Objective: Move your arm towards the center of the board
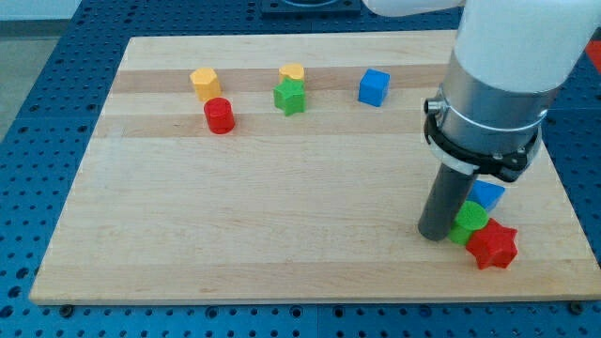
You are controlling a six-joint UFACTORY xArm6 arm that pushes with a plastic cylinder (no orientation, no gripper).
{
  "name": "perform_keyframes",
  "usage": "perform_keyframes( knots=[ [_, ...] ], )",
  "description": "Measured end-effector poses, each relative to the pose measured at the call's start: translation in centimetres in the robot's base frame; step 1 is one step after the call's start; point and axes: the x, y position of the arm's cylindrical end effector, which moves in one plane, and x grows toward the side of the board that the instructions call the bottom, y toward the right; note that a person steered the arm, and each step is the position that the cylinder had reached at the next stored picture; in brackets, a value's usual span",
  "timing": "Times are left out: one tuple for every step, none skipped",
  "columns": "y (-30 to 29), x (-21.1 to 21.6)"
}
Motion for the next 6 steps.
perform_keyframes(
  knots=[
    [-2.7,-2.0],
    [-6.7,-5.2],
    [-11.6,-7.2],
    [-16.7,-7.9],
    [-22.3,-9.1],
    [-27.6,-11.1]
  ],
)
